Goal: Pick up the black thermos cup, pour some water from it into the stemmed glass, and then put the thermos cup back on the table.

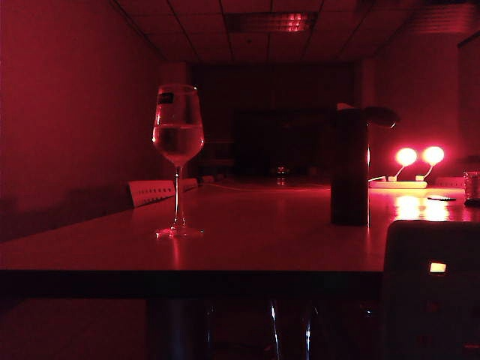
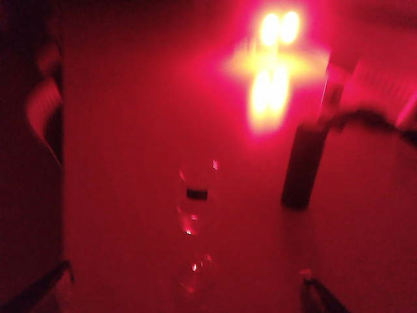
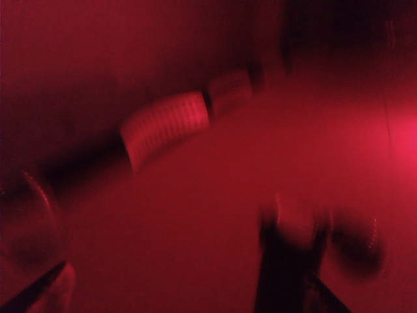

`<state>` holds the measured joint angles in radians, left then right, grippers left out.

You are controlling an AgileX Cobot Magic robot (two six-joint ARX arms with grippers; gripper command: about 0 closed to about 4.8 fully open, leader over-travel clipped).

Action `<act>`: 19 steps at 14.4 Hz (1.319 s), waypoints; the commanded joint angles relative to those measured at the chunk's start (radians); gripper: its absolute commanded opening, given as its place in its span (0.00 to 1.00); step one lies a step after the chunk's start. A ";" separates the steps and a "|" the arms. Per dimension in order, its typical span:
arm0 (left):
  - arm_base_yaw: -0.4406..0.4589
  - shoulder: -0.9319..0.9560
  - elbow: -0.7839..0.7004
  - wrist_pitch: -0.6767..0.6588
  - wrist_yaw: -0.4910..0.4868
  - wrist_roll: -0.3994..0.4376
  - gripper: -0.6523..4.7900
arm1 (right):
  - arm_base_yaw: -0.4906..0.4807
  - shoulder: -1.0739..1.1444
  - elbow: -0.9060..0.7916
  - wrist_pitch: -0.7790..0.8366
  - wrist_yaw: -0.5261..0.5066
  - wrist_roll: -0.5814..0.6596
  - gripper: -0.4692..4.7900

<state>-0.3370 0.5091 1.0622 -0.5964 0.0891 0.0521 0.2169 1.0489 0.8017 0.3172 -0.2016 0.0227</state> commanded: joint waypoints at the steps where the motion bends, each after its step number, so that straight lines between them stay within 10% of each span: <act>1: -0.001 -0.148 0.002 -0.063 -0.003 0.000 1.00 | -0.002 -0.198 0.002 -0.123 -0.010 0.011 1.00; 13: -0.001 -0.305 -0.099 -0.330 0.084 -0.116 1.00 | -0.002 -0.851 -0.063 -0.860 -0.010 0.011 1.00; 19: -0.001 -0.305 -0.477 0.088 0.143 -0.248 1.00 | -0.002 -0.984 -0.322 -0.709 -0.004 0.169 1.00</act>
<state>-0.3370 0.2039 0.6300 -0.6064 0.2279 -0.1497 0.2157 0.0620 0.5022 -0.4763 -0.2092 0.1528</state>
